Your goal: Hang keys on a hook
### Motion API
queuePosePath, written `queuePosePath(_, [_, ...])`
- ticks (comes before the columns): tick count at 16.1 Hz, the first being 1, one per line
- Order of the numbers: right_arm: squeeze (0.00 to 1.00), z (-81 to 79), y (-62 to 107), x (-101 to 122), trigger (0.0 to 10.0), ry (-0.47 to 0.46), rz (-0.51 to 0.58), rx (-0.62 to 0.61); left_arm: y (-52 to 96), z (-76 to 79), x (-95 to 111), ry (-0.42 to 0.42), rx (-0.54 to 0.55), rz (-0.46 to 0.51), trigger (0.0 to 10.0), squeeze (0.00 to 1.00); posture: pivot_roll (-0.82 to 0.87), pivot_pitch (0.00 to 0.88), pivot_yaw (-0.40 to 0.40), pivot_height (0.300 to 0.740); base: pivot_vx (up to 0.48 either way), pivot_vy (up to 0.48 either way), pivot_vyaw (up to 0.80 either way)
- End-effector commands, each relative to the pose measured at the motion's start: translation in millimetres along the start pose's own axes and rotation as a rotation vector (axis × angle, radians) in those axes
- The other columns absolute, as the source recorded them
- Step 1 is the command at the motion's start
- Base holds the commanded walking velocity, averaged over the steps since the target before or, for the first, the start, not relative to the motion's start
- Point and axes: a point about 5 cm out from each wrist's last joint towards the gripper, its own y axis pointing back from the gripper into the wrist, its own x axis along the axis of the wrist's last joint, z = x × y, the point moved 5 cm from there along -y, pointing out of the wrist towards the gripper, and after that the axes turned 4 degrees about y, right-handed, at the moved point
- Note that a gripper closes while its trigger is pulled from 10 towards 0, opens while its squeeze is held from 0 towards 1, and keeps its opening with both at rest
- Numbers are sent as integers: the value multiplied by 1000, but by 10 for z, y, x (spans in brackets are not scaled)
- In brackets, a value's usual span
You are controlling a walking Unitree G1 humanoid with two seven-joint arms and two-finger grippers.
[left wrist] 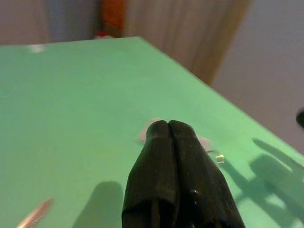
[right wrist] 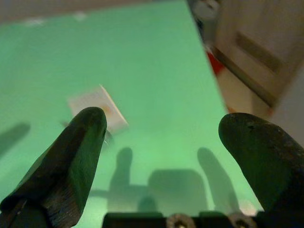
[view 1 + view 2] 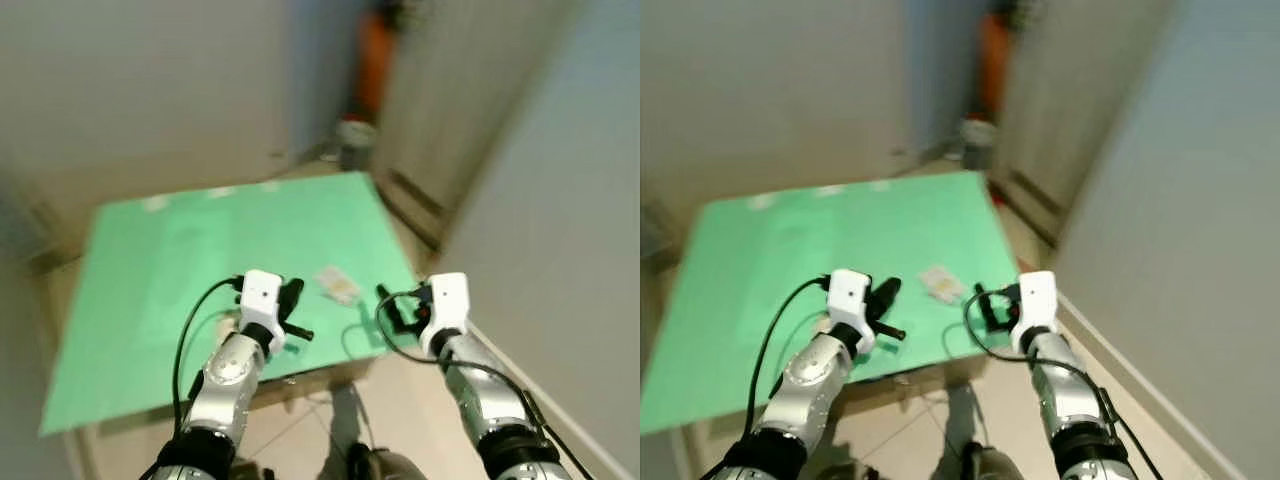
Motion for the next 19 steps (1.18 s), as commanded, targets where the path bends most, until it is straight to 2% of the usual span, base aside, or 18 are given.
queuePosePath(1, [0, -64, 16, -100, 10000, 10, -52, 50, 2, 51, -9, 3, -8, -1, 10000, 0, 47, 88, -15, 740, 0, 0, 0])
queuePosePath(2, [0, -212, 49, -178, 10000, 48, -80, 141, 4, 64, -5, 4, -7, 2, 10000, 0, 46, 93, -16, 740, 0, 0, 0])
queuePosePath(4, [0, -234, 28, -305, 10000, -21, -139, 128, 11, 62, 39, 7, 13, 22, 10000, 0, 37, 117, -22, 740, 0, 0, 0])
queuePosePath(5, [0, -232, 22, -317, 10000, -26, -146, 124, 14, 61, 43, 6, 15, 24, 10000, 0, 38, 119, -23, 740, 0, 0, 0])
queuePosePath(8, [0, -322, -105, -88, 10000, -67, -87, 130, 87, 1, 69, -1, 52, 37, 10000, 0, 48, 161, -32, 740, 0, 0, 0])
queuePosePath(11, [0, -268, -170, -92, 10000, -72, -113, 78, 206, -55, 13, -12, 82, 21, 10000, 0, 64, 206, -45, 740, 0, 0, 0])
queuePosePath(13, [0, -369, -176, -125, 10000, -93, -124, 125, 279, -71, -25, -15, 97, 11, 10000, 0, 74, 218, -49, 740, 0, 0, 0])
queuePosePath(14, [0, -477, -193, -98, 10000, -142, -111, 179, 318, -60, -40, -14, 103, 6, 10000, 0, 86, 224, -49, 740, 0, 0, 0])
queuePosePath(16, [0, -673, -247, 90, 10000, -210, -53, 272, 342, -52, -36, -13, 108, 2, 10000, 0, 97, 231, -47, 740, 0, 0, 0])
queuePosePath(17, [0, -728, -279, 116, 10000, -198, -58, 285, 352, -52, -33, -13, 112, 1, 10000, 0, 97, 231, -47, 740, 0, 0, 0])
queuePosePath(19, [0, -691, -312, -3, 10000, -118, -128, 240, 364, -43, -17, -13, 117, 2, 10000, 0, 110, 244, -50, 740, 0, 0, 0])
